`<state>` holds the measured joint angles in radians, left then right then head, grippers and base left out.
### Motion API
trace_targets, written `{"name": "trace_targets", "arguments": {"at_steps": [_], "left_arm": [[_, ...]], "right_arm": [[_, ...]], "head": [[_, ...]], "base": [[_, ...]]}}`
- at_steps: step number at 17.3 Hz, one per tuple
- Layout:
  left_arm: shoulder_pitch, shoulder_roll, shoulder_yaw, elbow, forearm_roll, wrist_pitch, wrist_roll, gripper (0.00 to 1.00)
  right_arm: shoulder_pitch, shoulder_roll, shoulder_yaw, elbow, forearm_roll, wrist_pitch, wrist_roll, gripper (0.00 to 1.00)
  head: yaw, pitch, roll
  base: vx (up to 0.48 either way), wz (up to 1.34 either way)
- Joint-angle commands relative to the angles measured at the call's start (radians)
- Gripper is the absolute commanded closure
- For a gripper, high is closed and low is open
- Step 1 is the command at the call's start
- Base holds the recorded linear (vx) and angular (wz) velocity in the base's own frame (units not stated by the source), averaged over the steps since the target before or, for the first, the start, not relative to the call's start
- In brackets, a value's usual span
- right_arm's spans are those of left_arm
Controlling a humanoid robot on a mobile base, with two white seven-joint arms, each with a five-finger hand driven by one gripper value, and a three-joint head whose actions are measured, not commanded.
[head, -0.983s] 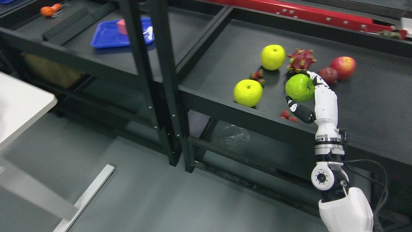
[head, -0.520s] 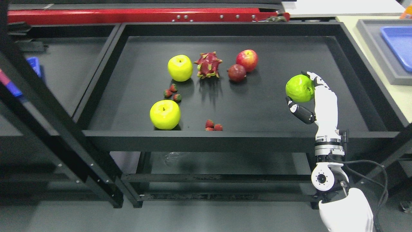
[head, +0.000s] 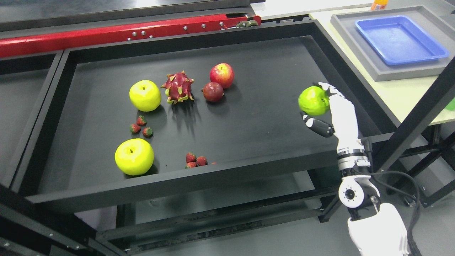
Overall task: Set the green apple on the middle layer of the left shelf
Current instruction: 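Lower the green apple onto the tray beside the other fruit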
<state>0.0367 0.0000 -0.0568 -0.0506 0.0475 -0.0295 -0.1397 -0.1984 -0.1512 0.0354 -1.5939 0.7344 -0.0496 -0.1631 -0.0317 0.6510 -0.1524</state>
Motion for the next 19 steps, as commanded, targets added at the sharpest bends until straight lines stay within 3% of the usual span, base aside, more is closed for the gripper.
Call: {"name": "trace_targets", "arguments": {"at_steps": [1, 8, 11, 14, 19], "left_arm": [[0.0, 0.017, 0.0, 0.0, 0.0, 0.005, 0.0, 0.0], [0.0, 0.017, 0.0, 0.002, 0.0, 0.005, 0.002, 0.0], [0.0, 0.017, 0.0, 0.0, 0.0, 0.005, 0.002, 0.0], [0.0, 0.017, 0.0, 0.002, 0.0, 0.005, 0.0, 0.0], [0.0, 0.017, 0.0, 0.0, 0.0, 0.005, 0.0, 0.0]], "right_arm": [[-0.107, 0.012, 0.24, 0.052, 0.02, -0.015, 0.033, 0.99], [-0.24, 0.03, 0.432, 0.097, 0.022, -0.079, 0.172, 0.98], [-0.301, 0.056, 0.561, 0.208, 0.023, -0.084, 0.185, 0.98], [-0.348, 0.134, 0.59, 0.331, 0.025, -0.11, 0.206, 0.98], [-0.343, 0.133, 0.63, 0.376, 0.026, -0.111, 0.321, 0.97]], "head": [[0.0, 0.0, 0.0], [0.0, 0.0, 0.0], [0.0, 0.0, 0.0], [0.0, 0.0, 0.0], [0.0, 0.0, 0.0]], "base": [[0.108, -0.24], [0.086, 0.0], [0.1, 0.2], [0.12, 0.26], [0.1, 0.16]]}}
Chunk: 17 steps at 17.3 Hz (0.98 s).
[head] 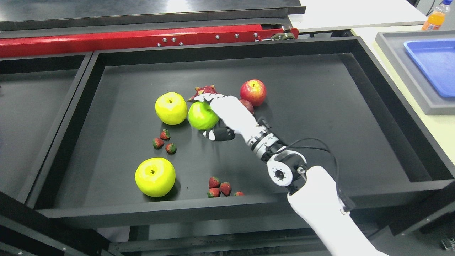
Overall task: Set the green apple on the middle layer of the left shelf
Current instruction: 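Lower the green apple onto the tray beside the other fruit, then open the right hand and withdraw it from the apple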
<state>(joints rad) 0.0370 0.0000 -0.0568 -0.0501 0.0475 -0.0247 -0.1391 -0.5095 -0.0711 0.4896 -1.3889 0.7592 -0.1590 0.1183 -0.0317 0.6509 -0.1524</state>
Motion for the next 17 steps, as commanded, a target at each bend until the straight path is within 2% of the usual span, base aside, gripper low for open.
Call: {"name": "trace_targets", "arguments": {"at_steps": [1, 4, 6, 7, 8, 9, 11, 15, 17], "left_arm": [[0.0, 0.017, 0.0, 0.0, 0.0, 0.0, 0.001, 0.0], [0.0, 0.017, 0.0, 0.0, 0.0, 0.0, 0.001, 0.0], [0.0, 0.017, 0.0, 0.0, 0.0, 0.0, 0.0, 0.0], [0.0, 0.017, 0.0, 0.0, 0.0, 0.0, 0.001, 0.0], [0.0, 0.017, 0.0, 0.001, 0.0, 0.0, 0.0, 0.0], [0.0, 0.017, 0.0, 0.001, 0.0, 0.0, 0.0, 0.0], [0.0, 0.017, 0.0, 0.0, 0.0, 0.0, 0.001, 0.0], [0.0, 0.017, 0.0, 0.0, 0.0, 0.0, 0.0, 0.0], [0.0, 0.017, 0.0, 0.001, 0.0, 0.0, 0.001, 0.0]], "right_arm": [[-0.034, 0.045, 0.17, 0.175, 0.002, -0.001, 0.04, 0.97], [-0.037, -0.007, 0.161, 0.177, 0.0, 0.003, 0.04, 0.97], [-0.031, -0.015, 0.136, 0.186, 0.002, 0.007, 0.04, 0.96], [-0.024, -0.013, 0.124, 0.2, -0.001, 0.018, 0.043, 0.86], [-0.017, -0.013, 0.094, 0.214, -0.01, 0.065, 0.043, 0.55], [-0.009, -0.007, 0.045, 0.215, -0.021, 0.137, 0.044, 0.01], [-0.009, 0.01, -0.04, 0.214, -0.094, 0.177, 0.043, 0.0], [-0.011, 0.016, -0.198, 0.191, -0.347, 0.173, 0.066, 0.0], [0.018, 0.023, -0.329, 0.148, -0.476, 0.173, 0.064, 0.0]], "head": [[0.0, 0.0, 0.0], [0.0, 0.0, 0.0], [0.0, 0.0, 0.0], [0.0, 0.0, 0.0], [0.0, 0.0, 0.0], [0.0, 0.0, 0.0], [0.0, 0.0, 0.0], [0.0, 0.0, 0.0], [0.0, 0.0, 0.0]], "base": [[0.067, 0.12], [0.064, 0.09], [0.05, 0.07], [0.04, 0.06], [0.032, 0.04], [0.032, 0.04], [0.018, 0.03], [0.005, 0.01], [0.0, 0.0]]}}
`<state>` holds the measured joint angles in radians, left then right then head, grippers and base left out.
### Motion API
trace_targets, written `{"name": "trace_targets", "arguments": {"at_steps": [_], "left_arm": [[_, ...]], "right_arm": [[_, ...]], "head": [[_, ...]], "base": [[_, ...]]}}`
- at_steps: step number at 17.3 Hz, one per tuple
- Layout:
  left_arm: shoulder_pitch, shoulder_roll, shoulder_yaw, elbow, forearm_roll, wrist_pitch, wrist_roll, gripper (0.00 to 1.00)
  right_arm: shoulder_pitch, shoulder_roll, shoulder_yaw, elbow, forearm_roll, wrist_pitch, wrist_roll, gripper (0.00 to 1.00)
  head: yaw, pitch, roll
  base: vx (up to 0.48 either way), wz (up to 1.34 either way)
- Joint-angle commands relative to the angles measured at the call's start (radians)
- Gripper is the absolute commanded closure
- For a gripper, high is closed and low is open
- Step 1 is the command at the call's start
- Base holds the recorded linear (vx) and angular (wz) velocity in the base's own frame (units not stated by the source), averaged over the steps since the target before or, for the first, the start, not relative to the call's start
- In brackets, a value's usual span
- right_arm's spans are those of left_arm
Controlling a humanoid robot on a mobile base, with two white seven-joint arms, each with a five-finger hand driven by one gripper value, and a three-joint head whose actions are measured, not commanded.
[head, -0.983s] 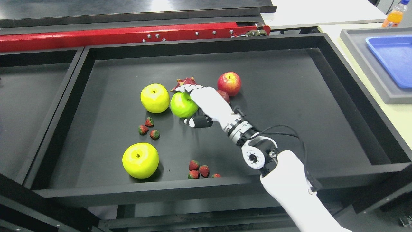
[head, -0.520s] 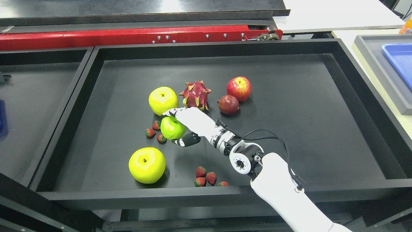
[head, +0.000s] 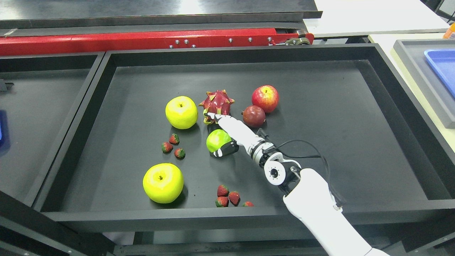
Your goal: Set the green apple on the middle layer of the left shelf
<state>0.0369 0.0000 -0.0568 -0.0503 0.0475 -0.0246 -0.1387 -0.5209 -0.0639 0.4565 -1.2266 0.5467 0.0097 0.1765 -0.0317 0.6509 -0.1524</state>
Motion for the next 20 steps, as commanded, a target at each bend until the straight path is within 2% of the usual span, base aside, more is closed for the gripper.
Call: {"name": "trace_targets", "arguments": {"at_steps": [1, 4, 7, 11, 20], "left_arm": [[0.0, 0.017, 0.0, 0.0, 0.0, -0.001, -0.001, 0.0], [0.0, 0.017, 0.0, 0.0, 0.0, 0.0, -0.001, 0.0], [0.0, 0.017, 0.0, 0.0, 0.0, -0.001, -0.001, 0.0], [0.0, 0.017, 0.0, 0.0, 0.0, -0.001, -0.001, 0.0], [0.0, 0.017, 0.0, 0.0, 0.0, -0.001, 0.001, 0.0]], "right_arm": [[0.054, 0.042, -0.361, -0.036, -0.296, 0.0, 0.005, 0.0], [0.12, 0.046, -0.499, -0.129, -0.342, -0.019, -0.003, 0.0], [0.247, 0.046, -0.53, -0.224, -0.508, -0.049, -0.017, 0.0], [0.407, 0.046, -0.529, -0.315, -0.585, -0.135, -0.012, 0.0], [0.418, 0.046, -0.529, -0.323, -0.613, -0.146, -0.015, 0.0]], "head": [[0.0, 0.0, 0.0], [0.0, 0.0, 0.0], [0.0, 0.0, 0.0], [0.0, 0.0, 0.0], [0.0, 0.0, 0.0]], "base": [[0.0, 0.0], [0.0, 0.0], [0.0, 0.0], [0.0, 0.0], [0.0, 0.0]]}}
